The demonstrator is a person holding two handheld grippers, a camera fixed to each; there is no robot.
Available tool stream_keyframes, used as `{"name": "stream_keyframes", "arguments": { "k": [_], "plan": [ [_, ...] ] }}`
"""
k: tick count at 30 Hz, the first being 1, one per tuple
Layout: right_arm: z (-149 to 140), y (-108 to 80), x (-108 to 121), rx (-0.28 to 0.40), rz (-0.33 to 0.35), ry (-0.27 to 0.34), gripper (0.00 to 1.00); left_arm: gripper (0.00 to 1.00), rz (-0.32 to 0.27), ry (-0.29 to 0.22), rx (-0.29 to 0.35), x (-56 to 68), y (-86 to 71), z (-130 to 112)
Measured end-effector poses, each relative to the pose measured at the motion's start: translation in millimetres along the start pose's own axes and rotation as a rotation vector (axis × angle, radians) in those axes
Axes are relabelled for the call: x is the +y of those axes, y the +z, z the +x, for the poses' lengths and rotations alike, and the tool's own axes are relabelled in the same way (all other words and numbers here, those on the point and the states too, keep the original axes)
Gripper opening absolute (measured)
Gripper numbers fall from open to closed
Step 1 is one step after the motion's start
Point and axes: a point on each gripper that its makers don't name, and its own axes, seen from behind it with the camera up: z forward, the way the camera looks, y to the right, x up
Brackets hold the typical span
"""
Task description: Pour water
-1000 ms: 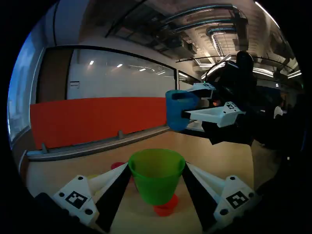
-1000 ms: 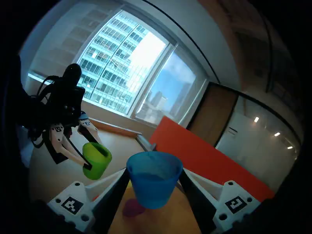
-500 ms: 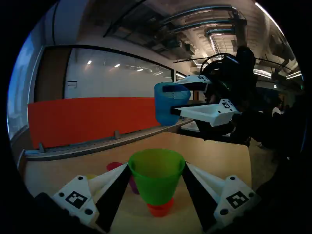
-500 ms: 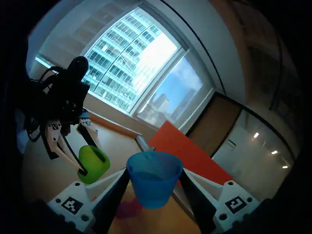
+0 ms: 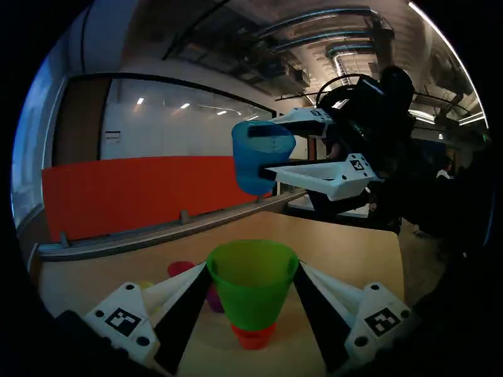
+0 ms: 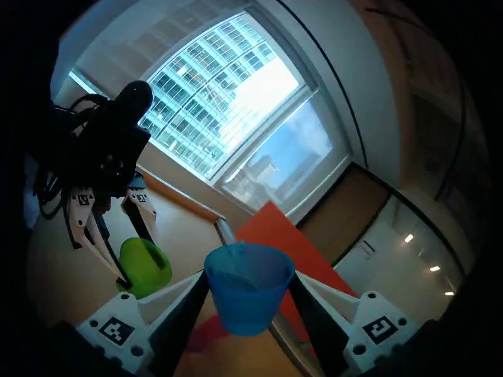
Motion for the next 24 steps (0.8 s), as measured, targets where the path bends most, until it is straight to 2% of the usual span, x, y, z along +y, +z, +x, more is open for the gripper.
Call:
{"name": "stream_keyframes", "arguments": {
  "k": [5, 24],
  "plan": [
    [2, 3.1, 0, -0.001, 0.001, -0.045, 0.90, 0.88, -0.006, 0.001, 0.002, 3.1, 0.5, 0],
    [13, 12.5, 7, 0.003, -0.007, -0.159, 0.90, 0.88, -0.024, 0.002, 0.013, 9.8, 2.6, 5]
  ]
}}
